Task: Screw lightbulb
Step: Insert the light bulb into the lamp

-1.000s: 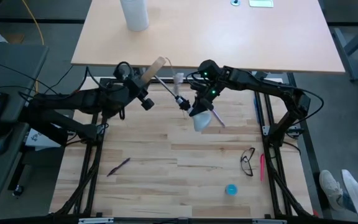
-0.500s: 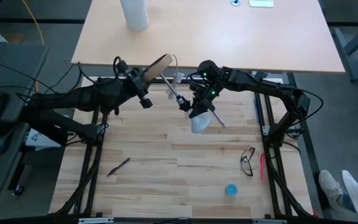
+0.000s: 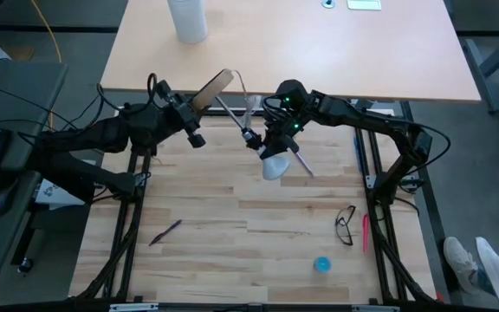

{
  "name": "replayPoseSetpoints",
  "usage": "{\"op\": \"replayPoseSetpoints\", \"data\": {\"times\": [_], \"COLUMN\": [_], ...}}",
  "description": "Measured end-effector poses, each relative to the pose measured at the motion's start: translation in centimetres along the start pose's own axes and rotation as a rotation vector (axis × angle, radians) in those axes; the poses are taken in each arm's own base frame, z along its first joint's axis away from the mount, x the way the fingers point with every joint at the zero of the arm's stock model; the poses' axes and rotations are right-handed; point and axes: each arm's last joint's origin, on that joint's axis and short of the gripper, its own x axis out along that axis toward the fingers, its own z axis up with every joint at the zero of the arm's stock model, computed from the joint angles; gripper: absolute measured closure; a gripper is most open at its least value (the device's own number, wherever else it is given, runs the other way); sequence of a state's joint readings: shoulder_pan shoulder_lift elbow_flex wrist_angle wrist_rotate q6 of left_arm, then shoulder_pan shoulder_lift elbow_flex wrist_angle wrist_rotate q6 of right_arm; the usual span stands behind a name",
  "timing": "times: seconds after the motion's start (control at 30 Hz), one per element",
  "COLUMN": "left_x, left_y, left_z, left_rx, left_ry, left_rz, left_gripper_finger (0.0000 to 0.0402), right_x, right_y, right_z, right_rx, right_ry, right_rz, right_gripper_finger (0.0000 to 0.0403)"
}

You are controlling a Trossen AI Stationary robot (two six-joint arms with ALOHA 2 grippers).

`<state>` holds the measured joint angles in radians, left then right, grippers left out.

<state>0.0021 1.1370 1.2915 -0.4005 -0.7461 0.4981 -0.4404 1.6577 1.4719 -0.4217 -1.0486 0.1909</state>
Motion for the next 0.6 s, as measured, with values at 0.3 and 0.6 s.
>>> {"op": "replayPoseSetpoints", "data": {"times": [0.3,0.6], "left_x": [0.22,0.39], "left_y": [0.05,-0.07], "left_z": [-0.24,-0.47], "left_rx": [-0.027,-0.051], "left_ry": [0.014,0.026], "left_rz": [-0.008,-0.029], "left_gripper_finger": [0.0255,0.0289], "right_x": [0.02,-0.09], "right_y": [0.02,-0.16], "right_z": [-0.04,-0.77], "right_rx": [-0.006,0.006], "right_ry": [0.003,0.046], "right_rz": [0.003,-0.01], "right_gripper_finger": [0.0261,0.0261]}}
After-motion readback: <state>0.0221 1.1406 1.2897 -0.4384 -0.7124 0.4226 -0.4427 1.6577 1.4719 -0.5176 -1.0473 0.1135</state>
